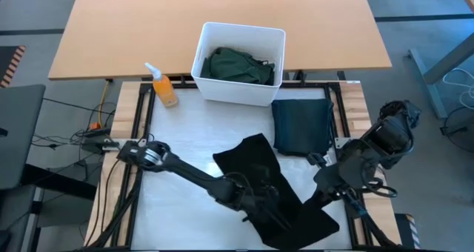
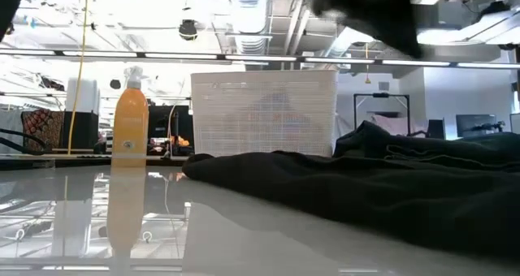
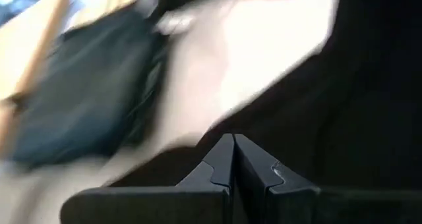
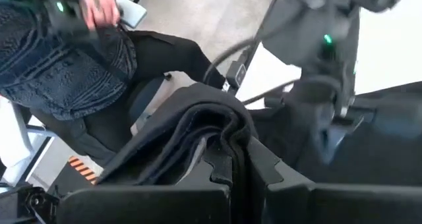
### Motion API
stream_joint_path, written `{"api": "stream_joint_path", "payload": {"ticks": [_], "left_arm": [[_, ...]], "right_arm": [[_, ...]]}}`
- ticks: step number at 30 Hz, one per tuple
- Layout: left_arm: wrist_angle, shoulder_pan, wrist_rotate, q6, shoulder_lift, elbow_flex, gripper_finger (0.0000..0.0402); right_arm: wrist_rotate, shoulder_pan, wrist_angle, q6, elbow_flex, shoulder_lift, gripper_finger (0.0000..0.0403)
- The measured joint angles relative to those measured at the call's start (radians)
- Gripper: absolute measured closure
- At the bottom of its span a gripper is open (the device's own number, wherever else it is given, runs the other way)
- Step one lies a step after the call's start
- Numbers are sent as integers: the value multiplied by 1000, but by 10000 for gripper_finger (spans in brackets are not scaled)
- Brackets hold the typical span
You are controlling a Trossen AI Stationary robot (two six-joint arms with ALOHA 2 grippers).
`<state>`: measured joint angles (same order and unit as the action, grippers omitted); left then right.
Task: Fold laundry
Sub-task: Fold the black t-shirt
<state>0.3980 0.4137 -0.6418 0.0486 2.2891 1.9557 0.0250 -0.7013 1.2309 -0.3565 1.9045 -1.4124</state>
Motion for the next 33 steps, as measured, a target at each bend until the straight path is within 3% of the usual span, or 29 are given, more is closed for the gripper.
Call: {"api": "stream_joint_path", "payload": {"ticks": [4,7,10,15,21,27,33], "left_arm": [[360,19,-178,-89,-97,-22,401],[603,13,-324,-299,-205,-104,401],[732,9,-373,-529,-325,-270,401],[647,51,-411,-793,-580,-598,401],[393,84,-418,-834,-798,-897,401],[284,78,-424,-780,-903,-1050,401],[274,62,-426,-739,-917,-1100,401]], "right_arm": [[0,32,18,25,0,-1,374],[2,91,11,92,-11,-11,374],[3,172,10,169,-43,-30,374],[65,348,-15,302,-110,-97,374],[235,546,-76,464,-149,-231,374],[366,678,-104,602,-156,-386,373],[364,787,-203,654,-156,-516,340]]}}
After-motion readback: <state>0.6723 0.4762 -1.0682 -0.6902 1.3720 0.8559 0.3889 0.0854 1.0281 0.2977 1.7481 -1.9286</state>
